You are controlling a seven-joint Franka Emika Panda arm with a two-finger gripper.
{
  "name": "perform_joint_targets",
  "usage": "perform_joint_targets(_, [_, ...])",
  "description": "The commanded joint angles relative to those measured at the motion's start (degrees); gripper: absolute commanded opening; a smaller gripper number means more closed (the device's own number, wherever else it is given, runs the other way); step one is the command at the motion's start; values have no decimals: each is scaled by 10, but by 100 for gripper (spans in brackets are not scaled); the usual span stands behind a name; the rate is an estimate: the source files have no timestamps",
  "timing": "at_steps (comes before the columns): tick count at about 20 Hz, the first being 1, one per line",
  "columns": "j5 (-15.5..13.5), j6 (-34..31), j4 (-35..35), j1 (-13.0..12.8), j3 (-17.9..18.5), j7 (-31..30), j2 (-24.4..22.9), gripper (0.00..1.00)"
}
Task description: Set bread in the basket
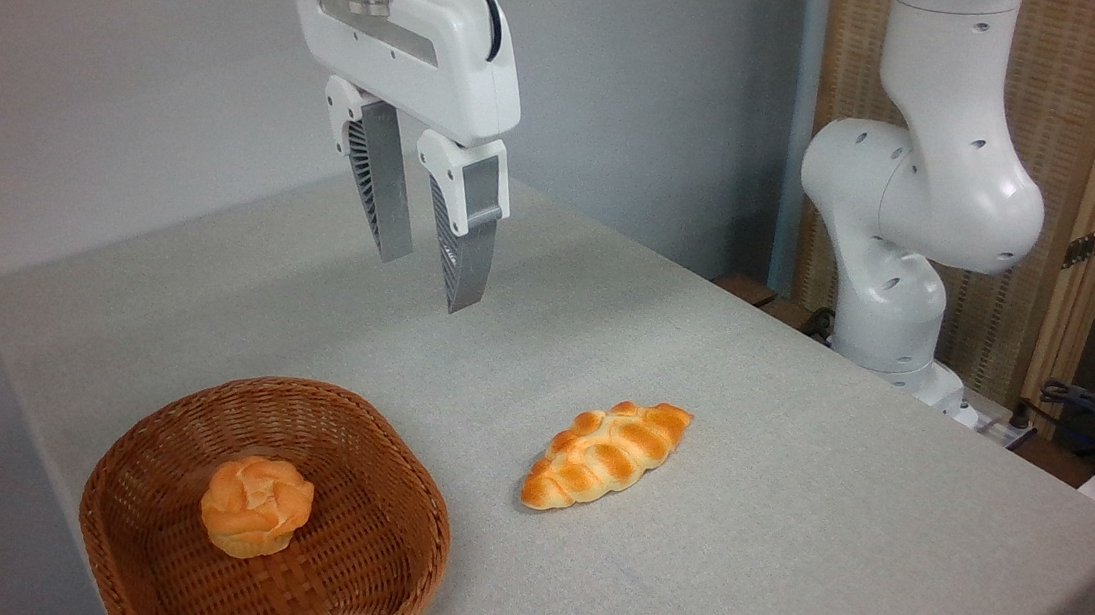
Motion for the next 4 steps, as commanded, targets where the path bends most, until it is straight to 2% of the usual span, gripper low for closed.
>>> perform_joint_targets(1, [10,-10,12,-20,18,-15,3,100])
perform_joint_targets(4, [10,-10,12,-17,17,-12,3,100])
